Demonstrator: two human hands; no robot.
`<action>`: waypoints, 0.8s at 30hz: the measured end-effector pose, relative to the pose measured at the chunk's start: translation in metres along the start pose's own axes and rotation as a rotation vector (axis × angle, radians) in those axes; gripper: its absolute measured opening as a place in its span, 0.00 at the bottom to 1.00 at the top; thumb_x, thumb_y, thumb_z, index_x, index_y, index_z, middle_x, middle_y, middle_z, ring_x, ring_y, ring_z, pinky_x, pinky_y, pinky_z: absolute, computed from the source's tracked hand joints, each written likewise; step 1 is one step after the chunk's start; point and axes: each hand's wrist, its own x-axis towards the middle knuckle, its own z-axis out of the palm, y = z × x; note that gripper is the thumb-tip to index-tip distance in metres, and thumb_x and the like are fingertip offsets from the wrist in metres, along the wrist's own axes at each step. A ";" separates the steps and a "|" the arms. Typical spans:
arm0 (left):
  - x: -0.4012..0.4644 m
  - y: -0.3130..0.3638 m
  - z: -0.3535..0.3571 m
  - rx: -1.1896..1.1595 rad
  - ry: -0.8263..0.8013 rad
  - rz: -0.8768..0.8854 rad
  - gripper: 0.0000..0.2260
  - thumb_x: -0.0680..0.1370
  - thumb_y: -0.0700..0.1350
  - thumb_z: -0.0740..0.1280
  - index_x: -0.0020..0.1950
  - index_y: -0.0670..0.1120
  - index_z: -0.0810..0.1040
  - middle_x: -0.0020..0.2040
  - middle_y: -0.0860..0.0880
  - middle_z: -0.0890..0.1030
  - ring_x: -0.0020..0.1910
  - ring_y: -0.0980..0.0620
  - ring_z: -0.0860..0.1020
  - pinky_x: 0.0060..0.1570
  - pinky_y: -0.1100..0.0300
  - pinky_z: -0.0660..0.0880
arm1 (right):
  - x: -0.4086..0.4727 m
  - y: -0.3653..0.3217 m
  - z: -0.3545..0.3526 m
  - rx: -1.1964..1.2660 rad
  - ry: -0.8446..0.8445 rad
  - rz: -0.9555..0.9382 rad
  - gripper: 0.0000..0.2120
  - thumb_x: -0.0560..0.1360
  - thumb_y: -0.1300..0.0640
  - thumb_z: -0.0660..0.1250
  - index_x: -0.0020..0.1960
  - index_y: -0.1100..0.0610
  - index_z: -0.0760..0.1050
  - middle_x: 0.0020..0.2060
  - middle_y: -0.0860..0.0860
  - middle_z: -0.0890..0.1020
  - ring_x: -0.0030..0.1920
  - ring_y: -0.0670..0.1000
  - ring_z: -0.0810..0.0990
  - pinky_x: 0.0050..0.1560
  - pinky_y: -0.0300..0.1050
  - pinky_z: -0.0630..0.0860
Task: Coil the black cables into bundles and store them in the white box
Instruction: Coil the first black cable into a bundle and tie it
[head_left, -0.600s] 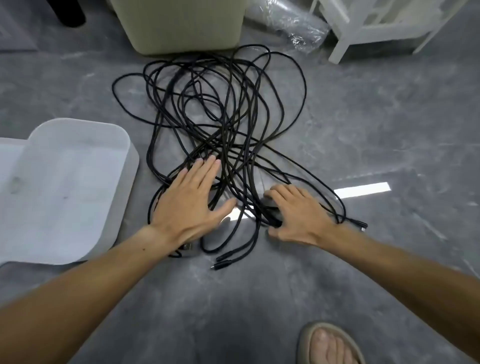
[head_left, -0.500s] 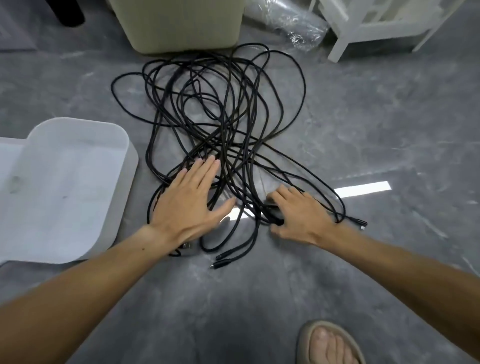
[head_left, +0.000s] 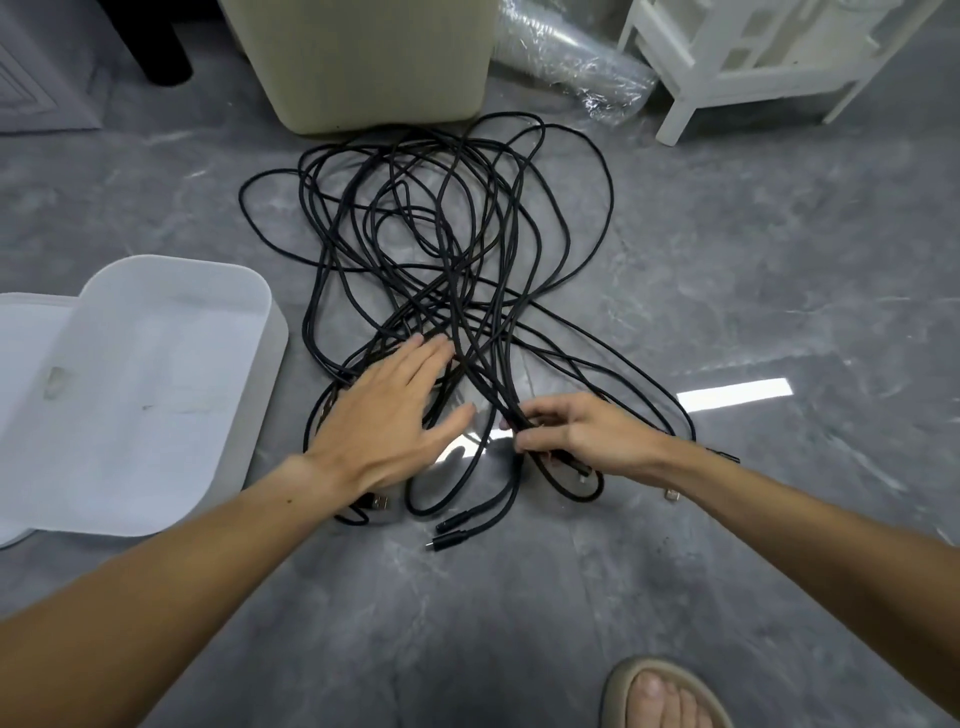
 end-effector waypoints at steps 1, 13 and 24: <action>0.002 0.003 -0.002 -0.050 0.015 -0.015 0.32 0.80 0.65 0.53 0.79 0.48 0.61 0.78 0.53 0.63 0.78 0.56 0.57 0.76 0.58 0.54 | -0.001 -0.006 0.001 0.075 -0.010 -0.013 0.09 0.79 0.59 0.69 0.57 0.53 0.83 0.44 0.51 0.85 0.44 0.44 0.79 0.46 0.37 0.73; 0.019 0.037 -0.042 -0.998 -0.018 -0.327 0.15 0.78 0.59 0.67 0.49 0.48 0.82 0.39 0.53 0.83 0.41 0.55 0.82 0.53 0.52 0.80 | -0.005 -0.068 0.013 0.635 -0.184 -0.102 0.13 0.81 0.66 0.60 0.64 0.63 0.77 0.53 0.58 0.83 0.46 0.52 0.78 0.46 0.40 0.79; 0.015 0.039 -0.062 -1.416 -0.074 -0.324 0.09 0.84 0.46 0.60 0.61 0.47 0.76 0.55 0.48 0.86 0.53 0.49 0.84 0.46 0.57 0.82 | -0.016 -0.084 0.016 0.879 -0.294 -0.048 0.15 0.80 0.67 0.58 0.64 0.64 0.76 0.60 0.63 0.82 0.58 0.62 0.83 0.54 0.53 0.82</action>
